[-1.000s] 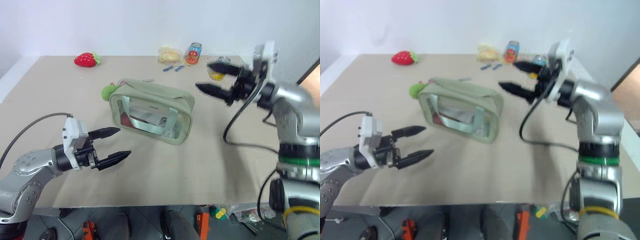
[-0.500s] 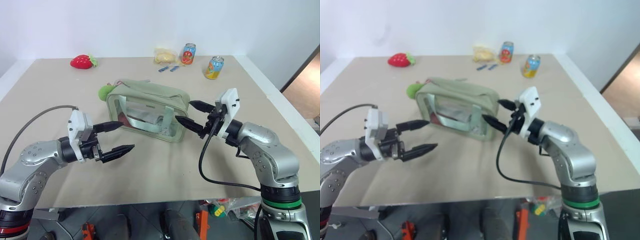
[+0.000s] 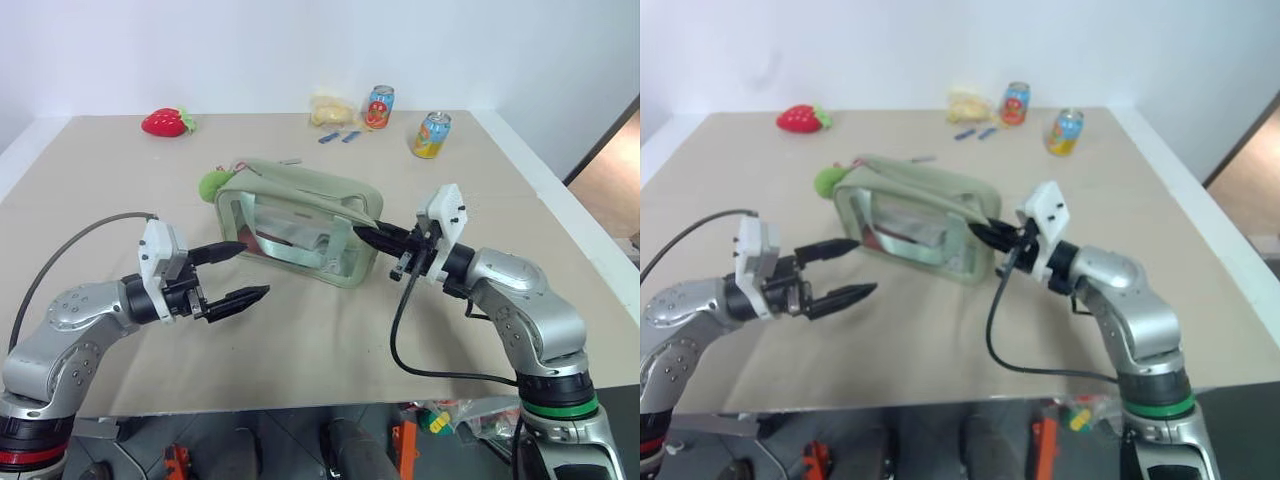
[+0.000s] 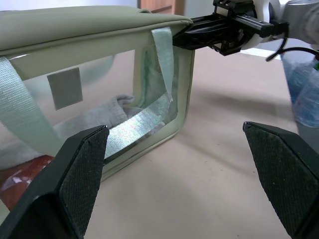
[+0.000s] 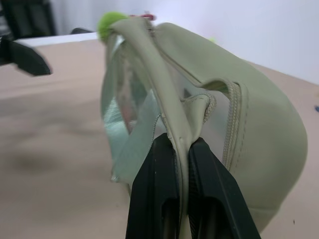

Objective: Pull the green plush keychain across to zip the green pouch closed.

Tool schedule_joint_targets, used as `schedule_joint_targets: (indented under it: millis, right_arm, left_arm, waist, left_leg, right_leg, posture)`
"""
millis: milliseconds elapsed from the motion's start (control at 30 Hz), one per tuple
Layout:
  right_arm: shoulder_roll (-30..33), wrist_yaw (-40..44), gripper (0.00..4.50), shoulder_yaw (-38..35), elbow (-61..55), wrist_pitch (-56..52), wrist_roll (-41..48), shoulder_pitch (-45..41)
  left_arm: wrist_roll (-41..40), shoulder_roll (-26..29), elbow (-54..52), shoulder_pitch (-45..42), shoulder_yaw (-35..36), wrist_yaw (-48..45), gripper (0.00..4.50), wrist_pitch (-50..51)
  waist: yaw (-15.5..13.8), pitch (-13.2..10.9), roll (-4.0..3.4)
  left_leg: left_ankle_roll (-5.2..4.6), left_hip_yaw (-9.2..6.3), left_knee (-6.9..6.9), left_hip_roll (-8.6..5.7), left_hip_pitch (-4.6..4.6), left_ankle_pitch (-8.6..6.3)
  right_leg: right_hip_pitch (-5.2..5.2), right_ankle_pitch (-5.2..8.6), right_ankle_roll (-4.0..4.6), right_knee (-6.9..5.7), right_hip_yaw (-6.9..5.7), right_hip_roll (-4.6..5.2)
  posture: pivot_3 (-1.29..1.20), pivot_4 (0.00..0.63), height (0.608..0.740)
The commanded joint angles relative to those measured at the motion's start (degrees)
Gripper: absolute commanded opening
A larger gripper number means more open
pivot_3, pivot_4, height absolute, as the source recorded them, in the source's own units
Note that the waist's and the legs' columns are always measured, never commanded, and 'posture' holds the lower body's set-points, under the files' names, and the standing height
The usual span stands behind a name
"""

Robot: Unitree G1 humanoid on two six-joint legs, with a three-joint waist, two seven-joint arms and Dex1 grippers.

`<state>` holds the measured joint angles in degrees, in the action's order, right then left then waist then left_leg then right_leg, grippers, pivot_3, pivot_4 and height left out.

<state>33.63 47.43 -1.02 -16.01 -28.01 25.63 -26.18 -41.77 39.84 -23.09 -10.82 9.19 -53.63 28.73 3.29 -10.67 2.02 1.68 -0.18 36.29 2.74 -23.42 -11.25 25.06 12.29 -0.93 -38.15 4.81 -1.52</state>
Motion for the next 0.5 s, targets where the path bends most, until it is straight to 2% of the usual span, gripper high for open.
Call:
schedule_joint_targets:
  millis: [33, 267, 367, 500]
  right_arm:
    - [4.93, 10.4, 0.02, -2.35, 7.51, 7.71, 0.2, -5.28]
    - [9.41, 28.95, 0.02, 2.04, 31.26, 22.97, -4.68, -16.32]
    - [8.37, 31.52, 0.02, 2.98, 37.14, 27.21, -6.43, -19.28]
    - [6.95, 32.74, 0.02, 3.22, 37.79, 28.4, -6.3, -19.19]
  left_arm:
    - [-1.04, 1.34, -1.34, -1.56, -0.14, -1.95, 4.5, 0.37]
    - [-0.64, 0.89, -0.43, -3.19, -1.23, -2.8, 4.5, 0.67]
    - [-0.54, 0.71, -0.94, -2.77, -1.33, -2.5, 4.5, 0.52]
    - [-2.69, 0.63, -1.36, -2.83, 1.24, 0.1, 4.5, 2.25]
  waist:
    - [0.01, -0.01, 0.0]
    - [0.13, -0.03, 0.02]
    - [0.25, -0.03, 0.02]
    - [0.39, -0.03, 0.02]
  left_leg:
    - [0.0, 0.02, 0.01, 0.0, 0.01, 0.0]
    - [-0.01, 0.06, 0.03, 0.02, 0.07, 0.0]
    - [-0.07, 0.06, -0.04, 0.03, 0.07, -0.04]
    - [-0.21, 0.04, -0.06, 0.04, 0.08, -0.12]
  right_leg:
    - [0.0, -0.01, -0.01, 0.01, 0.01, 0.0]
    - [-0.03, -0.02, -0.02, 0.01, 0.02, -0.05]
    - [-0.01, -0.05, -0.06, -0.01, 0.04, -0.07]
    - [0.0, -0.11, -0.17, -0.01, 0.04, -0.1]
  posture:
    - [0.0, 0.15, 0.74]
    - [0.0, 0.15, 0.74]
    - [0.0, 0.15, 0.74]
    - [0.0, 0.15, 0.74]
